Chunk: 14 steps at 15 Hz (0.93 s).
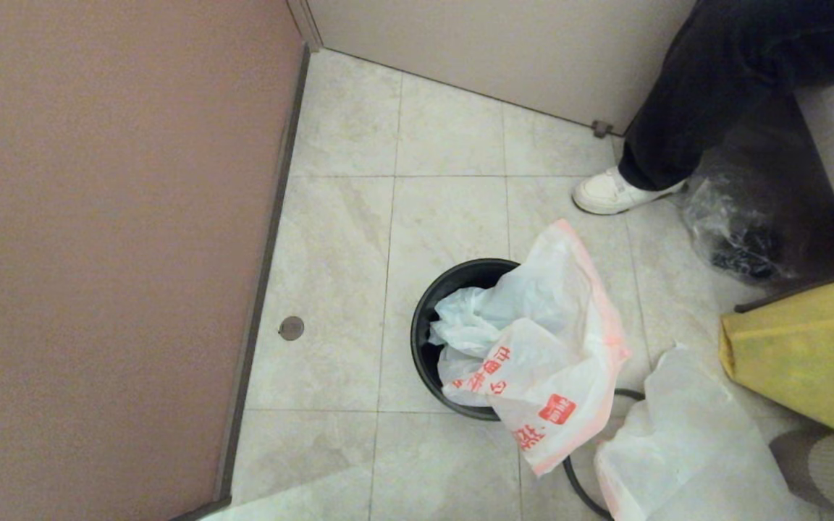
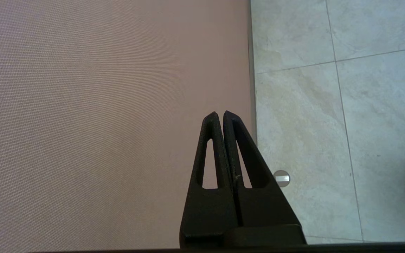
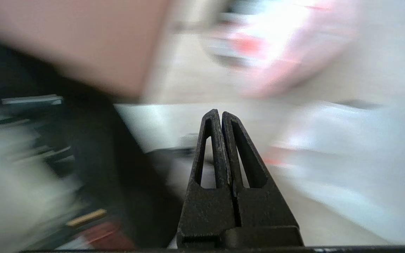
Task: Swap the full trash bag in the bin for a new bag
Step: Put the new garbage bag on the trash can
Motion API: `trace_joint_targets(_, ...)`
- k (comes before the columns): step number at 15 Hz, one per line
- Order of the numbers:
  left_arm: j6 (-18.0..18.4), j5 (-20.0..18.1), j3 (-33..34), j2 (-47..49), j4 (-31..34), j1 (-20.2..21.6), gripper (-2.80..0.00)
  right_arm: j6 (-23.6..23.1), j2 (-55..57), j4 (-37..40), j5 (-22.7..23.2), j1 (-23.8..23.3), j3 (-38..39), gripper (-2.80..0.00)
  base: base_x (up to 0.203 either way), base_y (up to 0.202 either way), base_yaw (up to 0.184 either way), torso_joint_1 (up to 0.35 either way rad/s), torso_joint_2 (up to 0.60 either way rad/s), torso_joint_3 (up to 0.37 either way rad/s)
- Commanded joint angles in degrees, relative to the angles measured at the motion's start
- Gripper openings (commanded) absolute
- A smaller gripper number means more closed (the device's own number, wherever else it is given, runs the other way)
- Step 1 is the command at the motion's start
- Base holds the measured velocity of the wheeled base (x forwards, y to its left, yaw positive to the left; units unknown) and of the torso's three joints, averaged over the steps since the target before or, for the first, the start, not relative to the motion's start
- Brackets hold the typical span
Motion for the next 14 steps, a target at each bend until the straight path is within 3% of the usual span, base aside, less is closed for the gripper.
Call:
trace_joint_targets(1, 0.05, -0.24, -0.07, 0.09, 0.07, 0.03, -2.8, -3.51, -3.49, -18.84, -10.52, 0.29, 17.18, -2.8, 0.0, 0.0, 0.0, 0.0, 0.0, 0.0)
trace_joint_targets(3, 0.05, -0.24, -0.15, 0.09, -0.02, 0.03, -2.8, -8.29, -3.82, -32.81, -23.36, 0.51, 27.47, -2.8, 0.0, 0.0, 0.0, 0.0, 0.0, 0.0)
trace_joint_targets(4, 0.05, -0.24, -0.15, 0.09, -0.02, 0.03, -2.8, -9.89, -3.95, -35.73, -28.41, 0.62, 29.18, -2.8, 0.0, 0.0, 0.0, 0.0, 0.0, 0.0)
trace_joint_targets(5, 0.05, -0.24, -0.15, 0.09, 0.07, 0.03, -2.8, -10.38, -3.99, -35.2, -30.58, 0.66, 29.44, -2.8, 0.0, 0.0, 0.0, 0.0, 0.0, 0.0)
trace_joint_targets(7, -0.13, -0.24, -0.15, 0.09, 0.07, 0.03, -2.8, -9.97, -3.98, -26.58, -32.31, 0.62, 28.65, -2.8, 0.0, 0.0, 0.0, 0.0, 0.0, 0.0)
trace_joint_targets(14, 0.27, 0.18, 0.02, 0.4, -0.26, -0.98, -2.8, -8.16, -3.97, -27.28, -32.62, 0.6, 28.37, -2.8, 0.0, 0.0, 0.0, 0.0, 0.0, 0.0)
